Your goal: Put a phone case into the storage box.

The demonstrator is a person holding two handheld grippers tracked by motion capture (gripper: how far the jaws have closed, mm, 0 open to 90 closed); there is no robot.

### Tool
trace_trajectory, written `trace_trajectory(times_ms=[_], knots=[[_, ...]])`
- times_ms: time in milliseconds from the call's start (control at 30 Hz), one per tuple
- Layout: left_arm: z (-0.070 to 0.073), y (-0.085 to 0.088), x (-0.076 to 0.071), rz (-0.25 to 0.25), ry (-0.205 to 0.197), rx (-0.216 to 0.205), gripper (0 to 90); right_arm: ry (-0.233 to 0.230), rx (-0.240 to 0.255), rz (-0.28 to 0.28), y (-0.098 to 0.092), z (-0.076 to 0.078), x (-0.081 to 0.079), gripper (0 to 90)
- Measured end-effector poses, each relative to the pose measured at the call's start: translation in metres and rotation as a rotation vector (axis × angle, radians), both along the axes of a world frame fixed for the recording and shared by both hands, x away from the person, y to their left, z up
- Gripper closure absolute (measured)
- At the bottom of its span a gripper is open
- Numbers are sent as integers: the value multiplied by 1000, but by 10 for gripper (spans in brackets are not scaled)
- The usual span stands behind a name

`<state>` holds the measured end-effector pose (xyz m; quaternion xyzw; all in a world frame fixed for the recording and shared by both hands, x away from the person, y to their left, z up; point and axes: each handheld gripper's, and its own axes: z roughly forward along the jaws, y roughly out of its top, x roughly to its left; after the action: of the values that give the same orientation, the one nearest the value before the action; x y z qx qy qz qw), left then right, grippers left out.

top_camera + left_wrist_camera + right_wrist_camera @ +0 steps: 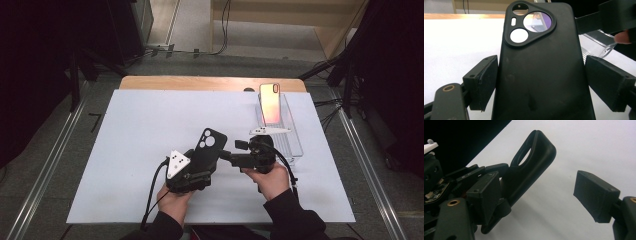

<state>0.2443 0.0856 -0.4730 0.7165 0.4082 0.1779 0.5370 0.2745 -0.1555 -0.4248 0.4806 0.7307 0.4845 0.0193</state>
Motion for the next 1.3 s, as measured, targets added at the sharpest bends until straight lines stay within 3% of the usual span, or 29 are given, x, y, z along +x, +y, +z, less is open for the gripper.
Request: trace_trajectory(times_ms=[733,833,1000,1167,1300], knots=[[1,-3,-4,-8,5,-16,143,65,62,-6,15,-7,20,259],[1,-4,-5,-13,5,-23,143,84,82,-8,16,-8,22,371],[0,-4,-6,-20,18,-33,143,163,161,-3,13,-10,28,590],[-1,-4,-6,-28,28,-57,142,221,242,28,10,-10,32,720],[0,-4,-6,-33,32,-79,141,208,260,49,9,-8,31,763]])
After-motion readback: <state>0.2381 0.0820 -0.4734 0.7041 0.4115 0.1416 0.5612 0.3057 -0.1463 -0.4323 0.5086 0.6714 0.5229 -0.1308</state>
